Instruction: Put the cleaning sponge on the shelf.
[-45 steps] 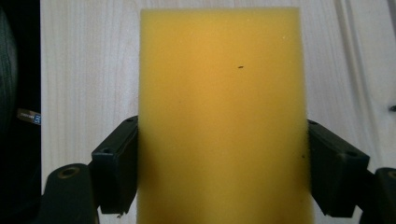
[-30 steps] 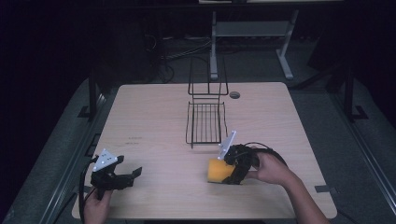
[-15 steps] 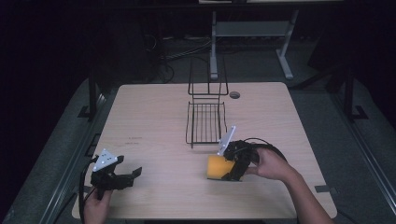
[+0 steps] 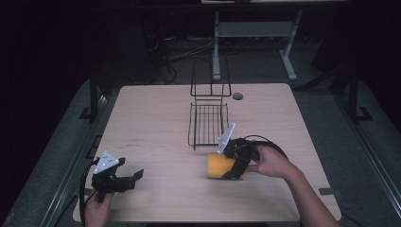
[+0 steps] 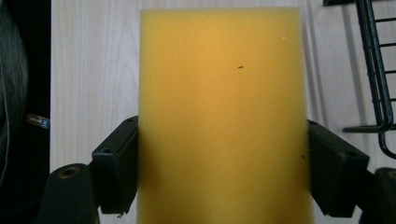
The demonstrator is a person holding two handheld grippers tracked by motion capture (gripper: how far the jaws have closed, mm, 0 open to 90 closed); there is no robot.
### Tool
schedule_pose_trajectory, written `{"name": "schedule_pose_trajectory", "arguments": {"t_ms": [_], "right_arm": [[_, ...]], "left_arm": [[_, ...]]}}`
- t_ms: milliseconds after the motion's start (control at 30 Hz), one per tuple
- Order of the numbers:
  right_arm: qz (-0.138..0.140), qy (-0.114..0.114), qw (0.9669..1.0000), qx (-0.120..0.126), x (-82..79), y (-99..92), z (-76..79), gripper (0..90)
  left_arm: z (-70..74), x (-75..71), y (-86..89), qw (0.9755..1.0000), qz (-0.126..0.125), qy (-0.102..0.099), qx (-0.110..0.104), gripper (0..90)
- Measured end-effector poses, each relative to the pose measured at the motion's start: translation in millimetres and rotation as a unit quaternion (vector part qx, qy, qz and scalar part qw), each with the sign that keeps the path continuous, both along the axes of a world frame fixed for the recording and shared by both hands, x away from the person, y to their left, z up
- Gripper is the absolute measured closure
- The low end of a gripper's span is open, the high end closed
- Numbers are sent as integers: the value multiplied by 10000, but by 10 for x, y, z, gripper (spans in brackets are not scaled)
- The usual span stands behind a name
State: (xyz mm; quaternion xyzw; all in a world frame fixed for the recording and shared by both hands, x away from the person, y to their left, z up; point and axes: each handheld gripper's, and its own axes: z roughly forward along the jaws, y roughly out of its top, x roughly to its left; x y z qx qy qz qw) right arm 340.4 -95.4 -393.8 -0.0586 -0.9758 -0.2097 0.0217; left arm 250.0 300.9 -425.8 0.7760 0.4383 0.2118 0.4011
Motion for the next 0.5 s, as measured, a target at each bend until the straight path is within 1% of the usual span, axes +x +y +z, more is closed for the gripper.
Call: {"name": "schedule_pose_trajectory", "arguments": {"t_ms": [400,500], "right_arm": [[51,26,10000,-36,50,71,10,226],[91,8,9999,-52,71,113,37,226]], "left_arm": [[10,-6,-6,10000,-17,-25,1,141],[11,-3,-7,10000,-35,-11,17,141]]}}
